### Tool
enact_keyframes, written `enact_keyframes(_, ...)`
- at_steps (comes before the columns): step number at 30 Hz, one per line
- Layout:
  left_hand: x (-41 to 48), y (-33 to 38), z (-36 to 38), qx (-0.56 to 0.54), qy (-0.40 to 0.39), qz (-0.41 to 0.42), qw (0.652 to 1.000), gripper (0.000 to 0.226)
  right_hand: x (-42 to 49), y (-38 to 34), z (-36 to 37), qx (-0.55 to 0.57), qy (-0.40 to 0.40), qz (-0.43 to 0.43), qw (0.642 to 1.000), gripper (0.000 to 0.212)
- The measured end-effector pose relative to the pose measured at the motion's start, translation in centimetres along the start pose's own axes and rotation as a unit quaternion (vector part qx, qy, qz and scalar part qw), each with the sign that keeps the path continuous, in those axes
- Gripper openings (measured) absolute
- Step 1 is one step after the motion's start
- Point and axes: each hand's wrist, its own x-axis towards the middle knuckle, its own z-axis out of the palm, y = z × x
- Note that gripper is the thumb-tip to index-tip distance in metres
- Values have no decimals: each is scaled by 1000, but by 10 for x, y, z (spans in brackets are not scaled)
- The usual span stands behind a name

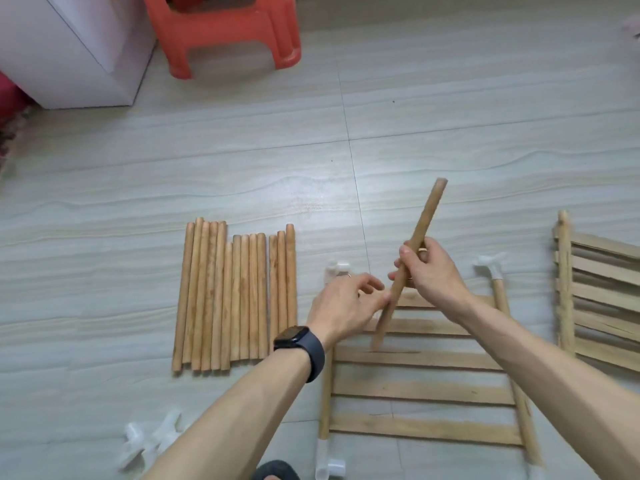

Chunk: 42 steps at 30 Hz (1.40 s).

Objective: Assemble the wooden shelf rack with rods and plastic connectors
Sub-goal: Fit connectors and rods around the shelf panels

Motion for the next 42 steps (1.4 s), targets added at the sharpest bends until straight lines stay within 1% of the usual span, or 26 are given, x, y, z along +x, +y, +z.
enact_keyframes(1, 7, -1, 2, 20, 54, -4, 998, 37, 4, 2, -5, -24, 14, -12, 1000, 8)
enact_keyframes(2, 13, -5, 0, 16, 116, -21, 993, 37, 8, 4, -9, -68, 25, -33, 997, 9)
enact_keyframes(3, 19, -9, -2, -7, 159, -56, 986, 39, 13, 7, -13, -130, 28, -57, 989, 11)
enact_keyframes(4, 25, -14, -5, -41, 173, -98, 979, 42, 16, 11, -18, -205, 18, -77, 975, 14)
enact_keyframes(5, 31, -20, -6, -71, 161, -134, 975, 46, 19, 14, -21, -284, 0, -86, 955, 16)
enact_keyframes(6, 36, -26, -6, -86, 138, -152, 975, 48, 21, 18, -24, -353, -24, -84, 931, 18)
enact_keyframes(7, 39, -31, -6, -87, 123, -152, 977, 46, 22, 22, -25, -410, -45, -78, 908, 22)
enact_keyframes(8, 42, -36, -4, -84, 125, -140, 979, 41, 21, 26, -27, -455, -61, -73, 886, 28)
enact_keyframes(10, 44, -42, -1, -75, 152, -120, 978, 33, 20, 33, -29, -500, -72, -76, 859, 35)
enact_keyframes(12, 44, -45, 1, -69, 176, -120, 974, 30, 20, 38, -29, -519, -75, -85, 847, 38)
enact_keyframes(14, 44, -45, 3, -72, 194, -126, 970, 29, 21, 41, -26, -525, -84, -94, 842, 39)
enact_keyframes(18, 42, -46, 2, -65, 200, -122, 970, 31, 27, 40, -20, -533, -88, -119, 833, 40)
enact_keyframes(20, 41, -47, 1, -61, 197, -115, 972, 31, 30, 37, -20, -556, -81, -145, 814, 40)
enact_keyframes(23, 39, -47, 2, -74, 198, -118, 970, 30, 42, 23, -23, -600, -65, -207, 770, 38)
enact_keyframes(26, 36, -47, 3, -104, 202, -137, 964, 32, 58, 10, -23, -624, -91, -242, 737, 37)
enact_keyframes(28, 34, -49, 3, -117, 206, -151, 960, 35, 64, 9, -20, -623, -124, -230, 738, 39)
enact_keyframes(30, 33, -49, 3, -120, 208, -164, 957, 37, 63, 15, -13, -607, -149, -218, 750, 40)
enact_keyframes(33, 31, -49, 5, -110, 209, -174, 956, 37, 61, 26, -2, -591, -160, -224, 759, 39)
enact_keyframes(36, 30, -52, 2, -94, 210, -171, 958, 36, 63, 25, 2, -589, -160, -235, 756, 39)
enact_keyframes(38, 30, -53, -1, -63, 203, -165, 963, 36, 64, 21, 4, -599, -158, -243, 746, 39)
enact_keyframes(42, 30, -44, -3, 65, 156, -141, 976, 29, 56, 9, 13, -624, -135, -259, 725, 38)
